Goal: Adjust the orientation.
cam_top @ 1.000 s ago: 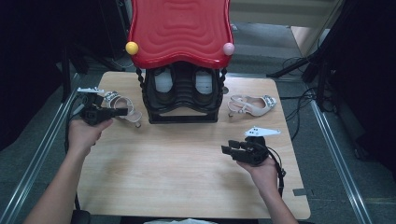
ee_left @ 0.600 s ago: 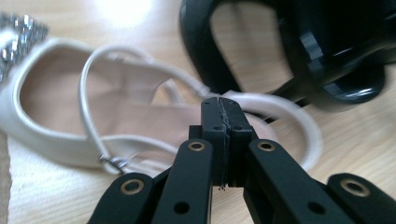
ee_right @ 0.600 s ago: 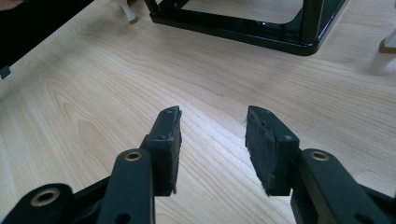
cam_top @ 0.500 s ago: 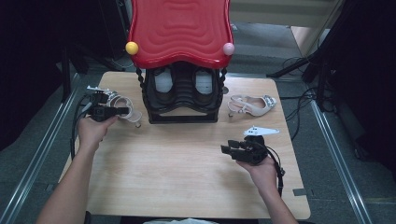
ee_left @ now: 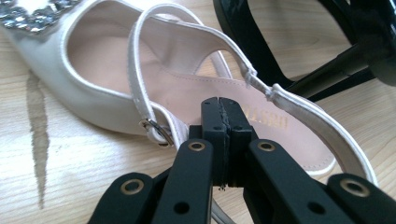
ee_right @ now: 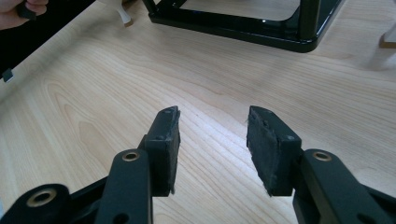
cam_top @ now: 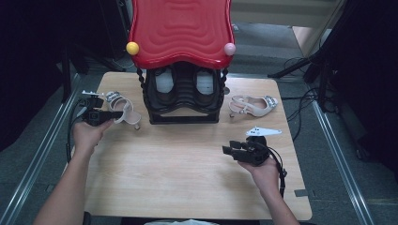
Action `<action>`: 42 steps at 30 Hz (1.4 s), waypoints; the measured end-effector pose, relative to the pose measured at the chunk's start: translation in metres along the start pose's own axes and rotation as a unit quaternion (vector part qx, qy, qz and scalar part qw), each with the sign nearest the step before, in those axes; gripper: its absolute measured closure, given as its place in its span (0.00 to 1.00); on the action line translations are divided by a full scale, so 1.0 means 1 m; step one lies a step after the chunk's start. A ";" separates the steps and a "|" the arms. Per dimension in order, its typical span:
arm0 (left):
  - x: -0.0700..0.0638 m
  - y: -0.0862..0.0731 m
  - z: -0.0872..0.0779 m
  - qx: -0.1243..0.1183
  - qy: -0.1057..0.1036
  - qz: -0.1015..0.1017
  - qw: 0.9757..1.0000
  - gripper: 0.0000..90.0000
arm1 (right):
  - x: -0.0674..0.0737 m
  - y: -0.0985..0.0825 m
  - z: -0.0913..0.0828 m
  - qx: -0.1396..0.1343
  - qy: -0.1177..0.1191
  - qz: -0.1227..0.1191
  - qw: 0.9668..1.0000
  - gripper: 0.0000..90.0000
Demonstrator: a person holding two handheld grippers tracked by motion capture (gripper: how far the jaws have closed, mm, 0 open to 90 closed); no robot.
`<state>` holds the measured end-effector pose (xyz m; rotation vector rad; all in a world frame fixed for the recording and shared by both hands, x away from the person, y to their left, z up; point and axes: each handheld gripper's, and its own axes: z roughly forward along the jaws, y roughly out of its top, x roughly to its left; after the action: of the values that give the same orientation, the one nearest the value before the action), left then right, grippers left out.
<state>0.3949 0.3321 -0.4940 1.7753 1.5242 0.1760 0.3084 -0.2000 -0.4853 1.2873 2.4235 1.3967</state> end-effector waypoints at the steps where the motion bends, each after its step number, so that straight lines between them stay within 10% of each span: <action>1: 0.001 0.000 0.000 0.000 0.001 0.000 1.000 1.00 | 0.000 0.000 0.000 -0.001 -0.002 -0.002 1.000 0.62; 26: 0.019 -0.003 -0.017 -0.008 0.046 -0.016 0.999 0.98 | 0.000 0.000 0.000 -0.001 0.000 -0.001 1.000 0.61; 37: 0.010 0.003 -0.029 -0.036 0.027 -0.018 0.999 0.78 | -0.001 0.000 0.000 -0.001 -0.002 -0.001 1.000 0.61; 42: 0.010 0.005 -0.036 -0.054 0.057 -0.018 0.997 0.70 | -0.001 0.000 0.000 0.000 -0.001 -0.001 1.000 0.61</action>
<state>0.3818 0.3578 -0.4699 1.6760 1.5937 0.3408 0.3087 -0.2006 -0.4855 1.2854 2.4226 1.3942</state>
